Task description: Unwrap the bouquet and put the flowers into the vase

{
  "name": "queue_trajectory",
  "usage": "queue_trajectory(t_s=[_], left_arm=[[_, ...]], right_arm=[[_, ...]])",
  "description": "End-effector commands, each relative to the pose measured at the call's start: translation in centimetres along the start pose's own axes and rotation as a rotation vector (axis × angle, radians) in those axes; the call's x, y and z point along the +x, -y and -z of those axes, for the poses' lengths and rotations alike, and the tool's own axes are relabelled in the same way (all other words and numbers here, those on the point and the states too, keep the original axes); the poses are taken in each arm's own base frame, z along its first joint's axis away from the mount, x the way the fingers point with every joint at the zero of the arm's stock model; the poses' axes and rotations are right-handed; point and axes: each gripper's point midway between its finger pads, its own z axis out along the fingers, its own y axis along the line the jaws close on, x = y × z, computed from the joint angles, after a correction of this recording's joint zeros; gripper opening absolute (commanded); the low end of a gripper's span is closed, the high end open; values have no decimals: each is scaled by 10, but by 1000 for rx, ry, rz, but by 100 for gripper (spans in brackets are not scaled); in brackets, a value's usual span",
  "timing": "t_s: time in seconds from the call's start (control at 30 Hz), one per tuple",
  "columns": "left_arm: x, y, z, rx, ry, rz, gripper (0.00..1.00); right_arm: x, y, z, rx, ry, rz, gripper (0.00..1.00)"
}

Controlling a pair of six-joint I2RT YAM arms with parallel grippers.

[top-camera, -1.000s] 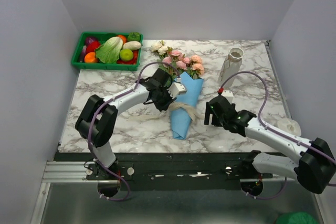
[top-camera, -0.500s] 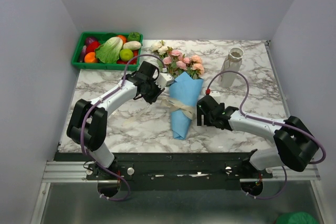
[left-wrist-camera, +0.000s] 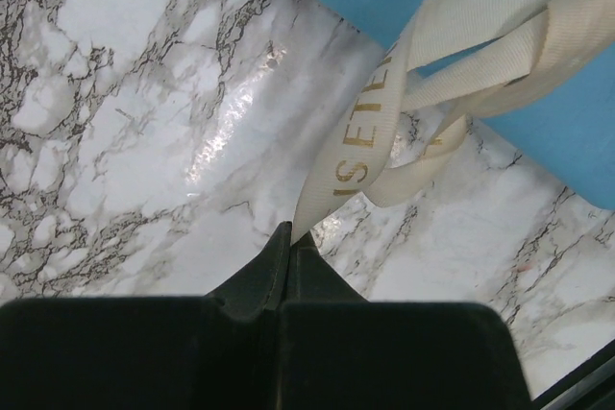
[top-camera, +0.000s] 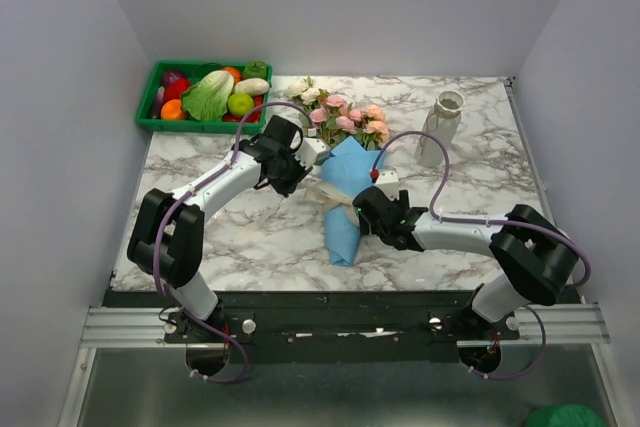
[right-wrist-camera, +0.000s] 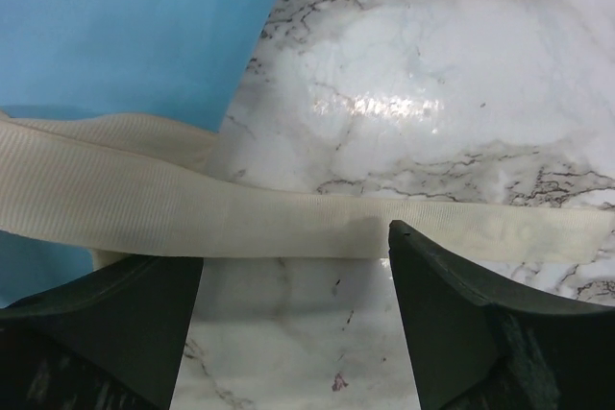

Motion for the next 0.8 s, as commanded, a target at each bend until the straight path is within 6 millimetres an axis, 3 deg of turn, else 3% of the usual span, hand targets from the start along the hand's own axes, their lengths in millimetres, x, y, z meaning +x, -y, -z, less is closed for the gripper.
queue_trajectory(t_s=[0.0, 0.13, 0.33, 0.43, 0.47, 0.6, 0.77], left_arm=[[-10, -9, 5, -39, 1, -8, 0], [-11, -9, 5, -37, -4, -7, 0], [-8, -10, 7, -47, -7, -7, 0], [-7, -9, 9, -48, -5, -3, 0], [-8, -9, 12, -50, 1, 0, 0], [-13, -10, 24, -55, 21, 16, 0], [-24, -26, 67, -88, 97, 89, 0]], right_arm=[[-19, 6, -11, 68, 137, -24, 82], [-24, -6, -16, 21, 166, -22, 74], [-16, -16, -14, -56, 169, -5, 42], [-19, -13, -6, -67, 189, -19, 19], [-21, -11, -3, -66, 195, -22, 3], [-33, 2, 14, -39, 230, -71, 1], [-60, 32, 49, 15, 316, -173, 1]])
